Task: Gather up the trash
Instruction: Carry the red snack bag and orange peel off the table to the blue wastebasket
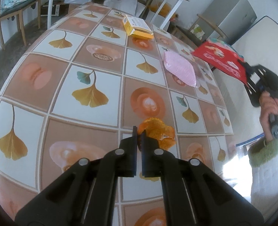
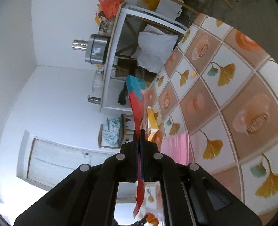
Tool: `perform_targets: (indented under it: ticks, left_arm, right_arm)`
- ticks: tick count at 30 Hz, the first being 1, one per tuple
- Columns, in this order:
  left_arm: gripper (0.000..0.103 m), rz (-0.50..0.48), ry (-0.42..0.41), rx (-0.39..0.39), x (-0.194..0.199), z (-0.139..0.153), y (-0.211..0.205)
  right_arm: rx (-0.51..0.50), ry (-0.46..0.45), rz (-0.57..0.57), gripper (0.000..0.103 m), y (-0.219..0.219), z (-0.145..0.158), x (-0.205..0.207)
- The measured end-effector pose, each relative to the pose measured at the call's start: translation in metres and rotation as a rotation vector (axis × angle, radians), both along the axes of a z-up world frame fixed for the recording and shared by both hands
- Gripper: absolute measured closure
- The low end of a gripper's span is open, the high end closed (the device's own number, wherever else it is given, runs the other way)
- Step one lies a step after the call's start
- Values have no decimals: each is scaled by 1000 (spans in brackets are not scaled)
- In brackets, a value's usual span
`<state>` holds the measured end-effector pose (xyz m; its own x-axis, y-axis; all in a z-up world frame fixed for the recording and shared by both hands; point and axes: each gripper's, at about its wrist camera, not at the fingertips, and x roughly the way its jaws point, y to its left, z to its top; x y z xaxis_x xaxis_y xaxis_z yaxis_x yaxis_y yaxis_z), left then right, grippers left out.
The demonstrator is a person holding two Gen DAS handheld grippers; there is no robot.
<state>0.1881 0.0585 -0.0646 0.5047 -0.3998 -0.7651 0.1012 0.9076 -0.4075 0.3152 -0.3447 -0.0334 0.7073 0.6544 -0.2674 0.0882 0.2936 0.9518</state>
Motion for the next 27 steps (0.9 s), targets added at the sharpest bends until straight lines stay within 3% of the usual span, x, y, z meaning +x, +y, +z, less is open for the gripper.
perform_targets:
  ticks: [10,17,23,27]
  left_arm:
    - [101,0,-43,-17,-14,20,-10]
    - [101,-43,-73,-24,-27,40,-33]
    - [101,-132,-84,-38,-37,58,-72]
    - [101,-241,-85,-57,-40,68,-114]
  right_arm:
    - [18,25,-39,101,-37,7,-95]
    - [32,-18,-119,101,-76,19,-161]
    - [40,-58,-234,101,-126,22,-232]
    - [40,-75,-348,101,-163,20,-292]
